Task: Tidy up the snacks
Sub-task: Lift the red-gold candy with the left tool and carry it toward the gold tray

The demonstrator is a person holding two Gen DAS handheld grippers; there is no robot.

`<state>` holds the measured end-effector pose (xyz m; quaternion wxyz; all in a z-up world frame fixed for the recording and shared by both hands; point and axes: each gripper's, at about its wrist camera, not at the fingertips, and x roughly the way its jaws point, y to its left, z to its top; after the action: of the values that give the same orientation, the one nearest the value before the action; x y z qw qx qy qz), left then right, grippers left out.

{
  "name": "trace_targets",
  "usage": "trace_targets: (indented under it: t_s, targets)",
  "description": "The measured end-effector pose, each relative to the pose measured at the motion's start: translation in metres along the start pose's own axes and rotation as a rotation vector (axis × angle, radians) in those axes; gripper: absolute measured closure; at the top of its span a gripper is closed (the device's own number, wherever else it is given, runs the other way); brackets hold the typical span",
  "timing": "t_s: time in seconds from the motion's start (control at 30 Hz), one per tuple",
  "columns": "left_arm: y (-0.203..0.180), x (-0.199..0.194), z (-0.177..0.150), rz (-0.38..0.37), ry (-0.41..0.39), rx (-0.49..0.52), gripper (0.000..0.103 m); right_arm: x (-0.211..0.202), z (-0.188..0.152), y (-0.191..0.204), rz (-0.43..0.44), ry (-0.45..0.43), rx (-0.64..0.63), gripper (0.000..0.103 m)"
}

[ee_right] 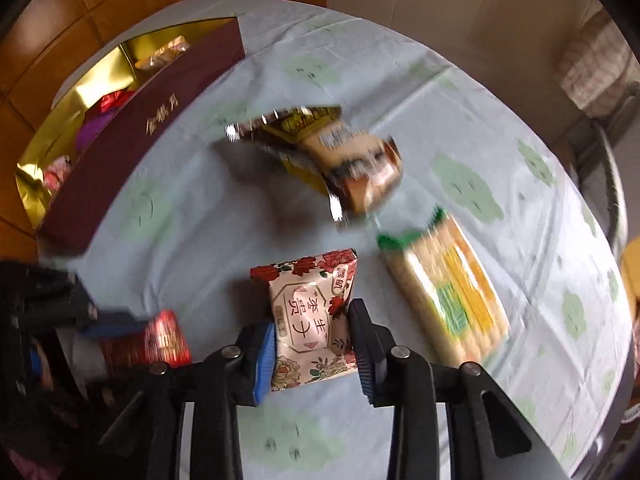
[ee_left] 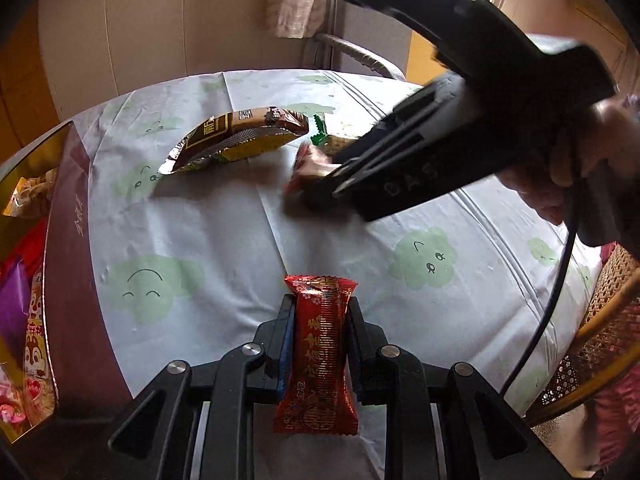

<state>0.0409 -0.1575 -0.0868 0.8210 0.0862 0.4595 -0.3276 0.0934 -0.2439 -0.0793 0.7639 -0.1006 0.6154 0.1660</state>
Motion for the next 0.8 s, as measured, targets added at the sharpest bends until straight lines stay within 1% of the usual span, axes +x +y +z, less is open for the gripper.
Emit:
trace_targets:
  t_s: [0.13,0.23,0.27,0.37,0.6,0.7,0.8]
  targets:
    - [0.0,0.0,-0.002,-0.003,-0.005,-0.003,0.079,-0.008,-0.038,-0.003,0.007,-0.019,0.051,0.069]
    - [-0.001,-0.001,-0.003,0.004,-0.01,-0.004,0.079,-0.011,-0.059,-0.017,0.058,-0.04,0.148,0.069]
    - [-0.003,-0.002,-0.004,0.008,-0.01,-0.002,0.079,-0.01,-0.06,-0.02,0.063,-0.039,0.163,0.069]
    - [-0.005,-0.002,-0.004,0.018,-0.012,0.002,0.079,-0.008,-0.058,-0.017,0.039,-0.04,0.141,0.069]
    - [-0.012,-0.003,-0.001,0.056,-0.007,0.015,0.081,-0.009,-0.06,-0.018,0.026,-0.048,0.127,0.069]
    - [-0.014,-0.007,0.001,0.076,0.004,0.006,0.081,-0.009,-0.058,-0.016,0.02,-0.05,0.122,0.069]
    - [-0.013,-0.018,0.003,0.101,-0.018,0.003,0.081,-0.008,-0.057,-0.013,0.02,-0.052,0.122,0.069]
